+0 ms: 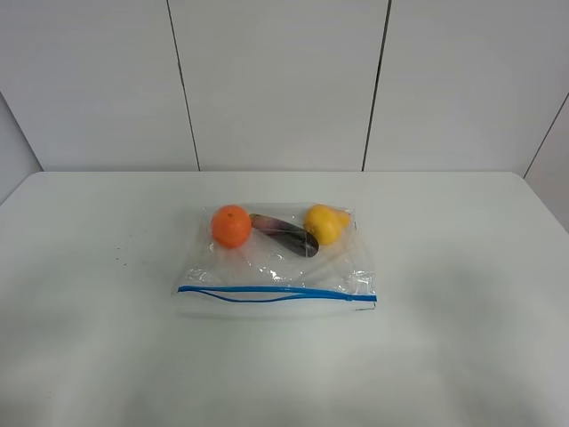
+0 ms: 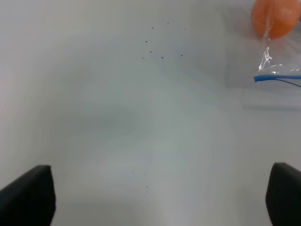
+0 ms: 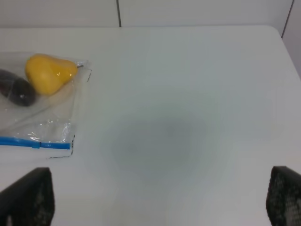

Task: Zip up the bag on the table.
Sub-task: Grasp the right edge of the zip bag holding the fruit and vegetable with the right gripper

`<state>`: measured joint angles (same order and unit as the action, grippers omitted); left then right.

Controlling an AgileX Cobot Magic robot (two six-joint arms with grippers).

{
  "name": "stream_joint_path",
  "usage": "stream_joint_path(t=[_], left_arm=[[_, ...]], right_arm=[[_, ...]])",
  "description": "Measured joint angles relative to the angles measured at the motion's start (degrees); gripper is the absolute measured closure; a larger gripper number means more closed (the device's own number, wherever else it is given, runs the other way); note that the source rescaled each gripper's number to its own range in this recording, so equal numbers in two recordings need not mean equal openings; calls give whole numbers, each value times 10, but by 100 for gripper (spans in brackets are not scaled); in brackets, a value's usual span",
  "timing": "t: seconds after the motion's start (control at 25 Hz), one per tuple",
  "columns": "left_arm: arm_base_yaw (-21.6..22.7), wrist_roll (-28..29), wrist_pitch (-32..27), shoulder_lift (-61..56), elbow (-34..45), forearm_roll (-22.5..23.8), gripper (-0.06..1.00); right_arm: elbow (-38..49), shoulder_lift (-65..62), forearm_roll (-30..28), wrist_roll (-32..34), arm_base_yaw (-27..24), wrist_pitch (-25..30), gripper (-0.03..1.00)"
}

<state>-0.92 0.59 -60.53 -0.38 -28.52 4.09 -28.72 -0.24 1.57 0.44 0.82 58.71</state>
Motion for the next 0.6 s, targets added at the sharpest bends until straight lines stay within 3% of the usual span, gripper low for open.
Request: stream_joint_path(t=[0.6], left_arm=[[0, 0, 0, 0, 0, 0, -6]], right_arm=[[0, 0, -1, 0, 0, 0, -3]])
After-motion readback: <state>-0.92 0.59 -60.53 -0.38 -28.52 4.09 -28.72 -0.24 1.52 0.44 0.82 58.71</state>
